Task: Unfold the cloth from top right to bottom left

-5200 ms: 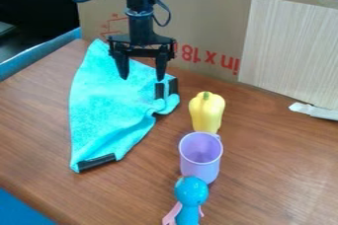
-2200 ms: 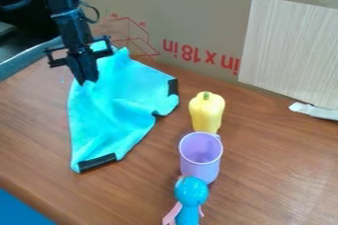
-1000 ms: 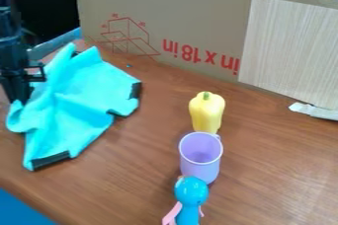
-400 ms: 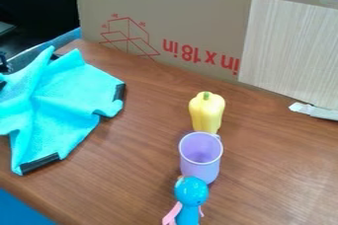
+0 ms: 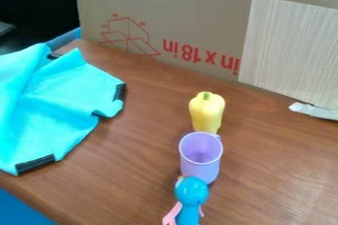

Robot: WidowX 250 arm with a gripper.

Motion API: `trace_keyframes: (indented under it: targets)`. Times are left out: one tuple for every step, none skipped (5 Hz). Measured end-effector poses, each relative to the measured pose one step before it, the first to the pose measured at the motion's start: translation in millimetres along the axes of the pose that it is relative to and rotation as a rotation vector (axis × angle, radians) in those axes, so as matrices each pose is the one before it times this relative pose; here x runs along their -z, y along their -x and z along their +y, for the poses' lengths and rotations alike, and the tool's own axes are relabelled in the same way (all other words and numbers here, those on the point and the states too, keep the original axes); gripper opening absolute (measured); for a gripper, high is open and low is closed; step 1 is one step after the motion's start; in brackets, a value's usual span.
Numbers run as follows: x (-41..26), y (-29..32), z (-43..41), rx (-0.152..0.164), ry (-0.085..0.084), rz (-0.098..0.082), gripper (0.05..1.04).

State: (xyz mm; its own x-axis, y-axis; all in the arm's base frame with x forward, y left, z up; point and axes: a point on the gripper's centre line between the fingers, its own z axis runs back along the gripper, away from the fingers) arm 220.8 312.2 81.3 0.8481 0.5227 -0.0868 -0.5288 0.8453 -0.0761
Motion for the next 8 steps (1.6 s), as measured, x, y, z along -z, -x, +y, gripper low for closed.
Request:
trace_keyframes:
  targets:
    - [2.33, -1.23, 11.73, -0.0774, -0.0801, 0.0034, 0.062]
    - [17.42, -1.94, 9.01, -0.1204, -0.0692, 0.0735, 0.080]
    - [2.40, 1.73, 1.80, -0.0754, -0.0442, 0.0254, 0.231]
    - [1.06, 1.26, -3.68, -0.0128, -0.0022, 0.0108, 0.496]
    - [3.81, 4.48, -4.12, 0.0100, 0.0134, 0.0246, 0.791]
    - [-0.62, 3.08, -2.02, -0.0020, 0.0132, 0.0177, 1.001]
    - [-7.12, 6.46, -6.89, 0.0383, 0.0486, 0.0177, 1.002]
    - [-18.87, 5.99, -17.27, 0.0608, 0.0682, -0.0364, 0.999]
